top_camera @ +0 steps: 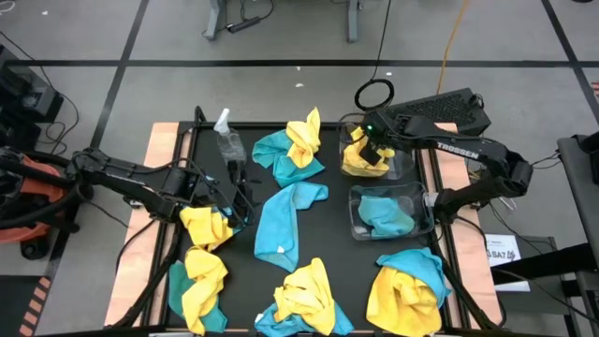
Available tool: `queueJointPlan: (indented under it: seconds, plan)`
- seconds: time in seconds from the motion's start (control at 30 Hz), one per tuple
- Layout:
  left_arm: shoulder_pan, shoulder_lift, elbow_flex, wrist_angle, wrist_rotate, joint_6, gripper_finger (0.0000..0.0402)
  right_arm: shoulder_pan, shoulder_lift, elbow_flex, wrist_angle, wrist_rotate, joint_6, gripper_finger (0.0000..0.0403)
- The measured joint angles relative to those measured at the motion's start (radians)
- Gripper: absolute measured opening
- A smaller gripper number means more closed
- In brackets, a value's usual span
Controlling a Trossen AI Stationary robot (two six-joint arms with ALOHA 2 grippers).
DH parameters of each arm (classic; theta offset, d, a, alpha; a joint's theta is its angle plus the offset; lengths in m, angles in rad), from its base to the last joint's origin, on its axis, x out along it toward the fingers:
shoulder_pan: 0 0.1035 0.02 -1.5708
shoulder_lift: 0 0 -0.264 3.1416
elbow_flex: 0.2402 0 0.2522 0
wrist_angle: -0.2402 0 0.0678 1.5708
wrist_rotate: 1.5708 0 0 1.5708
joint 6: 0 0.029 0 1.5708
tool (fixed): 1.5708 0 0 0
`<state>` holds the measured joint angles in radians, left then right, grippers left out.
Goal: Sort microfiber towel by color & place in baskets
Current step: Put the yellow microfiber towel into the top transparent bin
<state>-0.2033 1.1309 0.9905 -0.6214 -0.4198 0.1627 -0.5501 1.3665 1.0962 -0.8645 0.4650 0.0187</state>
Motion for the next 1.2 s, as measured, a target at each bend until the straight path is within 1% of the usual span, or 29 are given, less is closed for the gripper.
queueJointPlan:
  seconds: [0.13,0.3,0.43,0.57,0.87,1.03,1.2]
  plan:
    - [0.000,0.000,0.000,-0.002,0.000,0.000,0.0281,-0.019,0.072,0.000,-0.001,-0.048,0.001,0.0000]
    - [0.000,0.000,0.000,-0.022,0.000,-0.001,0.0280,-0.041,0.167,0.000,-0.001,-0.069,-0.006,0.0000]
    - [0.000,0.000,0.000,-0.050,0.000,-0.022,0.0280,-0.067,0.223,0.000,0.005,-0.132,-0.021,0.0000]
    - [0.000,0.000,0.000,-0.086,0.000,-0.027,0.0280,-0.093,0.271,0.000,0.009,-0.168,-0.030,0.0000]
    - [0.000,0.000,0.000,-0.100,0.000,-0.032,0.0280,-0.119,0.398,0.005,0.024,-0.270,-0.064,0.0007]
    - [0.000,0.000,0.000,-0.119,0.000,-0.051,0.0280,-0.127,0.408,0.005,0.038,-0.338,-0.071,0.0008]
    - [0.000,0.000,0.000,-0.136,0.000,-0.052,0.0280,-0.125,0.364,-0.002,0.040,-0.324,-0.075,0.0013]
